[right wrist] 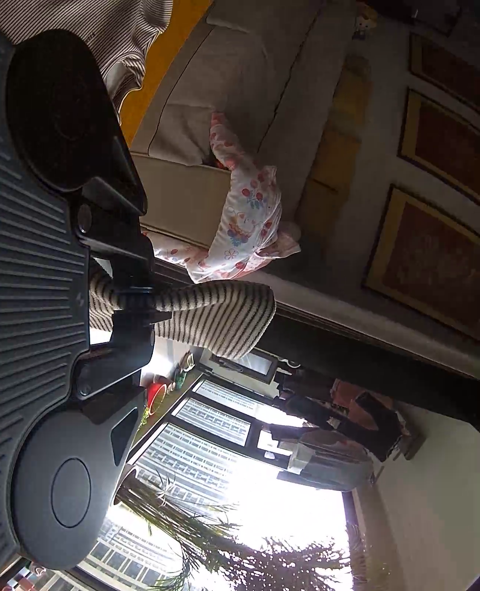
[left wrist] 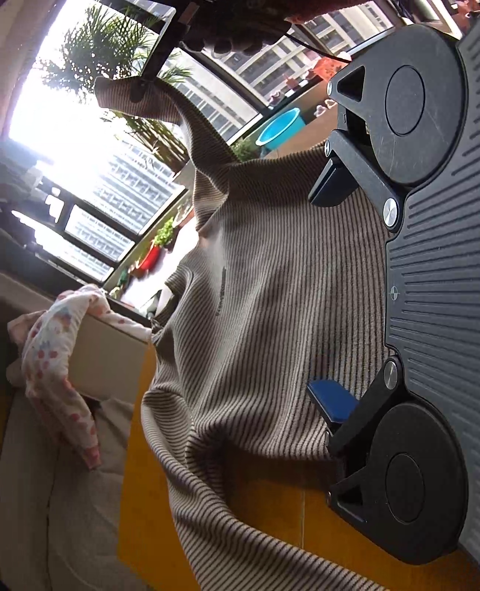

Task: Fold clothes

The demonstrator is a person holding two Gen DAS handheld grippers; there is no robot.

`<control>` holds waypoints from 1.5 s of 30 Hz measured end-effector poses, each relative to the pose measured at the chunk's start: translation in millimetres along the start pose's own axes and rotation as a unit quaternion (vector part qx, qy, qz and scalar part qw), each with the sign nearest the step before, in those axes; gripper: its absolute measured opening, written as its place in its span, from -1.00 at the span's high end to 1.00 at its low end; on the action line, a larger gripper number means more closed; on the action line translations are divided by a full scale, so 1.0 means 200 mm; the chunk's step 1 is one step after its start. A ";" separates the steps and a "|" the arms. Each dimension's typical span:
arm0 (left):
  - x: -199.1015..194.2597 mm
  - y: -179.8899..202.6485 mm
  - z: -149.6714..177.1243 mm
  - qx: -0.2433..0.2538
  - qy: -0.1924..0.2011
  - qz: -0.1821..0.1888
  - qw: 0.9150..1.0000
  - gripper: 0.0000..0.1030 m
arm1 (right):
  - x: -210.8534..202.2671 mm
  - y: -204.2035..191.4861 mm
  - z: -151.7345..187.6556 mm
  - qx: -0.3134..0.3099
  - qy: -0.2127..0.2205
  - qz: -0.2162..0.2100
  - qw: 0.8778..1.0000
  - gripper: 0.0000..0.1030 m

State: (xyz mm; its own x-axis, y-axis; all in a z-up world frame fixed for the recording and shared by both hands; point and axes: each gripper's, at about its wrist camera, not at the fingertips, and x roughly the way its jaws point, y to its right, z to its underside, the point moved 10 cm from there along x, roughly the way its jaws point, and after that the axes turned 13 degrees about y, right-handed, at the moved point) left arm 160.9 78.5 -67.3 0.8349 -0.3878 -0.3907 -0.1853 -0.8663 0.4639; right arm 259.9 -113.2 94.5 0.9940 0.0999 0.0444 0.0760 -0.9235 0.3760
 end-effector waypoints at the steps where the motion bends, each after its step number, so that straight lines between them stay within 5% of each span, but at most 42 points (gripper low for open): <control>1: -0.01 0.00 0.00 -0.007 -0.002 0.002 1.000 -0.98 | 0.00 -0.10 -0.06 -0.008 0.015 -0.023 1.000 0.86; 6: -0.04 -0.01 -0.03 -0.025 -0.002 0.011 1.000 -0.99 | 0.07 -0.59 -0.12 -0.047 0.033 -0.122 0.991 0.86; 14: -0.09 -0.02 -0.05 -0.036 0.003 0.013 0.999 -1.00 | 0.01 -1.18 0.15 -0.086 -0.014 -0.237 0.968 0.84; 17: -0.09 -0.02 -0.06 -0.041 0.002 0.015 0.999 -1.00 | -0.05 -1.33 0.32 -0.117 -0.065 -0.284 0.949 0.52; 19: -0.09 -0.01 -0.07 -0.040 -0.002 0.022 0.999 -1.00 | -0.10 -1.30 0.37 -0.087 -0.085 -0.293 0.948 0.04; 24: -0.09 0.05 -0.15 -0.003 0.008 0.039 0.999 -1.00 | -0.17 -1.03 0.39 0.056 -0.110 -0.274 0.954 -0.27; 30: 0.11 0.01 -0.28 -0.046 0.009 0.016 0.999 -1.00 | -0.13 -0.79 0.48 0.189 -0.123 -0.237 0.945 -0.27; 38: 0.34 -0.09 -0.33 -0.058 -0.015 -0.025 0.998 -0.99 | -0.06 -0.48 0.61 0.349 -0.143 -0.182 0.908 -0.27; 40: 0.40 -0.12 -0.31 -0.045 -0.021 -0.042 0.998 -0.85 | -0.01 -0.52 0.70 0.323 -0.182 -0.175 0.912 -0.28; 42: 0.44 -0.16 -0.31 -0.016 -0.023 -0.074 0.997 -0.09 | -0.01 -0.57 0.76 0.289 -0.198 -0.171 0.921 -0.27; 45: 0.47 -0.18 -0.35 0.033 -0.013 -0.092 0.995 0.50 | -0.03 -0.60 0.73 0.254 -0.188 -0.173 0.933 -0.34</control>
State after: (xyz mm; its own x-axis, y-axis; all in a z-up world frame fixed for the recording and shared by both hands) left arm 281.8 95.8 -64.3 0.8442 -0.2281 -0.4850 -0.0650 -0.9418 0.3298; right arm 255.3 -57.1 -86.8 0.8530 0.3764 -0.3617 0.3305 -0.9257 -0.1840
